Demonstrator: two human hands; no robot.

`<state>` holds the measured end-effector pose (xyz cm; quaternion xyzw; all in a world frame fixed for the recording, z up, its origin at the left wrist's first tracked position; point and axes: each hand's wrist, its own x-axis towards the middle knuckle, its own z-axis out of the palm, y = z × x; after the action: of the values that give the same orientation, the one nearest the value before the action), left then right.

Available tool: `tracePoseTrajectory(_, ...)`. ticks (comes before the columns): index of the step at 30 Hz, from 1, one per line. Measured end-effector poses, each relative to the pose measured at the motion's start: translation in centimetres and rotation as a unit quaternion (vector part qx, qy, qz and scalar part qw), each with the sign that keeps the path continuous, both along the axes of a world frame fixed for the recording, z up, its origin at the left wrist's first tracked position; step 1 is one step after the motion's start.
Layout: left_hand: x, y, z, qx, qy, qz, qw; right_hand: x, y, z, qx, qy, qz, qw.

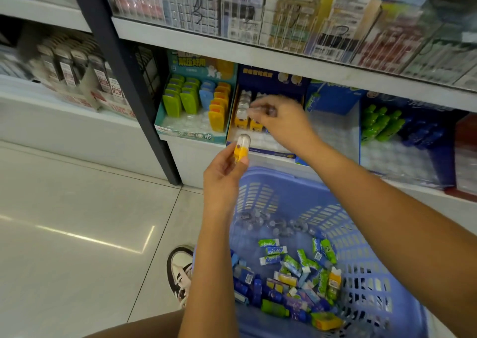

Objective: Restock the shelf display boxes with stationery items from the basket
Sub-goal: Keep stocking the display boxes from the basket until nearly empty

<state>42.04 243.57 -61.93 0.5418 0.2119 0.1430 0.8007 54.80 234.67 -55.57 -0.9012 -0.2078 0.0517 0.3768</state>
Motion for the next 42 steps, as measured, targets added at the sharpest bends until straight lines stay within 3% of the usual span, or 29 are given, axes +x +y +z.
tracePoseTrajectory(2,0.3,0.0,0.4,0.079,-0.018,0.017,0.997,-1.8,-0.2,0.0,0.035,0.109,0.021,0.993)
tracePoseTrajectory(4,0.7,0.0,0.6,0.136,-0.034,0.026,0.99,-2.5,-0.3,0.0,0.038,0.148,0.036,0.988)
tracePoseTrajectory(7,1.1,-0.1,0.2,0.228,-0.008,0.047,0.973,-1.7,-0.2,-0.1,0.069,0.065,-0.021,0.995)
tracePoseTrajectory(11,1.6,0.0,-1.2,0.403,0.058,0.021,0.913,-0.2,0.9,-0.4,0.027,-0.079,-0.006,0.997)
tracePoseTrajectory(16,1.6,-0.2,-2.3,0.433,0.047,0.002,0.9,0.9,2.5,-1.9,-0.115,-0.117,0.053,0.985)
tracePoseTrajectory(22,2.2,0.0,-3.0,0.437,0.034,0.012,0.899,1.4,3.1,-1.8,-0.209,-0.136,0.092,0.964)
tracePoseTrajectory(27,1.5,-0.2,-2.8,0.42,0.025,-0.001,0.907,1.1,2.9,-1.2,-0.222,-0.123,0.105,0.962)
tracePoseTrajectory(30,0.7,-0.1,-2.6,0.405,0.022,0.014,0.914,-0.9,0.2,-1.0,-0.134,-0.118,0.053,0.983)
tracePoseTrajectory(33,0.4,-0.6,-3.0,0.432,0.04,-0.027,0.9,-4.1,-5.1,-2.8,-0.139,-0.026,0.031,0.989)
tracePoseTrajectory(35,0.5,-2.3,-4.0,0.447,0.084,-0.13,0.881,-5.9,-9.0,-5.6,-0.273,0.107,0.061,0.954)
tracePoseTrajectory(37,0.2,-5.0,-5.7,0.466,0.141,-0.26,0.834,-7.7,-12.8,-9.2,-0.413,0.219,0.085,0.88)
tracePoseTrajectory(40,-1.8,-9.3,-9.7,0.46,0.188,-0.461,0.735,-10.0,-17.3,-14.7,-0.523,0.297,0.104,0.792)
tracePoseTrajectory(42,-3.8,-11.4,-12.5,0.453,0.223,-0.573,0.645,-11.1,-19.2,-17.6,-0.579,0.318,0.125,0.74)
